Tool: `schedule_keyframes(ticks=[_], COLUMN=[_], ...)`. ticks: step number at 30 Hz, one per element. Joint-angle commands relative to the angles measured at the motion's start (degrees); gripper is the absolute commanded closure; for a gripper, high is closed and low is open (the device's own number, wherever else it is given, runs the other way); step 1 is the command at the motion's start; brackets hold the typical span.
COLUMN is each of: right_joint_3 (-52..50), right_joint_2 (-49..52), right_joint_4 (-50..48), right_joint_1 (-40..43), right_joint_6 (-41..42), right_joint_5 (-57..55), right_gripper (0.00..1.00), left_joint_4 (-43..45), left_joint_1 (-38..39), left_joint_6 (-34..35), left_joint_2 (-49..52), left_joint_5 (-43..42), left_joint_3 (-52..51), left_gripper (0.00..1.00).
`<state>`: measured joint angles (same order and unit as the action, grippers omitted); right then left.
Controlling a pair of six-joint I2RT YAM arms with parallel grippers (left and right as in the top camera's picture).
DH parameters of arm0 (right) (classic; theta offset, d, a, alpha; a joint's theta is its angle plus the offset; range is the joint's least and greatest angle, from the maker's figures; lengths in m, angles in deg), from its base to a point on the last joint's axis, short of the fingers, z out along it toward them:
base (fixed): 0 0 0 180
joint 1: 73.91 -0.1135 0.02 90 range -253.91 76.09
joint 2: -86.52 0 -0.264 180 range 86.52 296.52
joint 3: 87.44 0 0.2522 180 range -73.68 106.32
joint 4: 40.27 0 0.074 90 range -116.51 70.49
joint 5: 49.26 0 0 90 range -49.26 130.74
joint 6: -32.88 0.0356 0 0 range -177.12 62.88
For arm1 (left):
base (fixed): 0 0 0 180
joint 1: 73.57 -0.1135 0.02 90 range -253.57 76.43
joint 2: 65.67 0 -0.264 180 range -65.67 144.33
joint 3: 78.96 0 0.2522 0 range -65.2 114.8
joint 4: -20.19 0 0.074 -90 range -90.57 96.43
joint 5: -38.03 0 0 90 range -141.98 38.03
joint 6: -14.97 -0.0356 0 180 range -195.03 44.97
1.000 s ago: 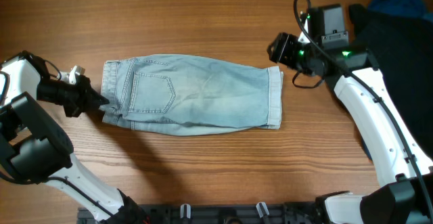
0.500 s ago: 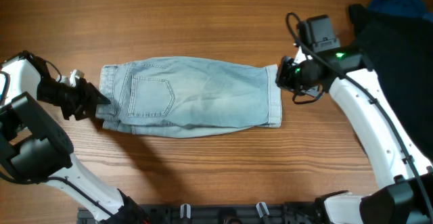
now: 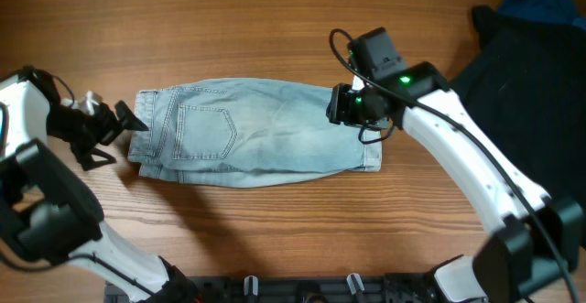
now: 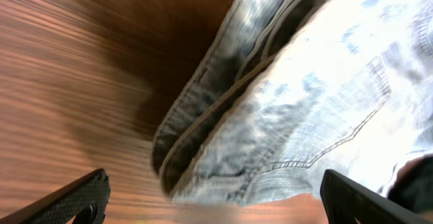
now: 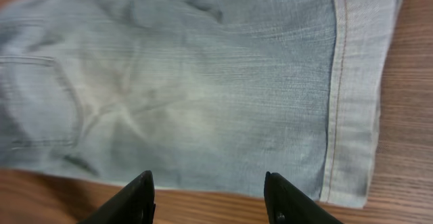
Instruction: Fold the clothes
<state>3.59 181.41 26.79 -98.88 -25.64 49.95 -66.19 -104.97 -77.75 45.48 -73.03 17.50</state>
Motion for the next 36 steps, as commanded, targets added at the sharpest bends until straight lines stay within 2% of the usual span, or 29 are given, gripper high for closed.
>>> schedule_keyframes(ticks=[1,6,10,15,17,19,23,27,29,33,35,36], right_joint_3=[-0.15,-0.15,-0.15,-0.15,-0.15,-0.15,-0.15,-0.15,-0.15,-0.15,-0.15,-0.15], right_joint_2=[3.37,3.61,3.96,5.62,6.75,8.31,10.23,10.27,10.27,10.29,10.36,10.4], right_joint_4=[-1.09,-3.21,-5.42,-7.43,-7.39,-7.17,-6.86,-6.54,-6.54,-6.56,-6.47,-6.27], right_joint_1=[-0.22,-1.97,-6.19,-10.8,-11.13,-10.99,-10.05,-9.55,-8.96,-7.91,-7.5,-7.21], right_joint_6=[0.04,-0.07,-0.09,0.02,0.13,0.76,1.95,1.95,1.97,2.14,2.73,3.13], right_joint_5=[0.13,1.33,-0.57,-1.88,-1.88,-1.9,-3.06,-7.28,-7.28,-7.34,-8.46,-9.44], right_gripper=[0.46,0.46,0.46,0.46,0.46,0.46,0.64,0.64,0.64,0.75,0.76,0.76], left_joint_4=[1.57,6.01,10.91,14.78,15.02,13.29,11.08,11.15,11.04,11.08,10.97,10.75], left_joint_1=[0.37,3.04,9.27,17.88,20.61,23.15,26.47,27.12,27.1,27.17,27.17,27.17], left_joint_6=[4.63,13.46,13.7,13.73,13.7,13.75,13.94,13.97,14.29,14.38,15.26,16.9], left_joint_2=[-8.7,-19.06,-25.24,-29.09,-28.94,-27.78,-23.87,-20.57,-18.14,-13.33,-11.45,-10.6], left_joint_5=[2.75,7.37,7.52,1.79,2.32,6.62,9.62,11.19,13.49,14.12,14.49,15.56], left_joint_3=[-0.17,-0.17,-0.17,-0.17,-0.2,-0.2,-0.2,-0.2,-0.2,-0.2,-0.2,-0.2], left_gripper=[0.0,0.0,0.0,0.0,0.0,0.0,0.03,0.2,0.34,0.75,0.96,0.96])
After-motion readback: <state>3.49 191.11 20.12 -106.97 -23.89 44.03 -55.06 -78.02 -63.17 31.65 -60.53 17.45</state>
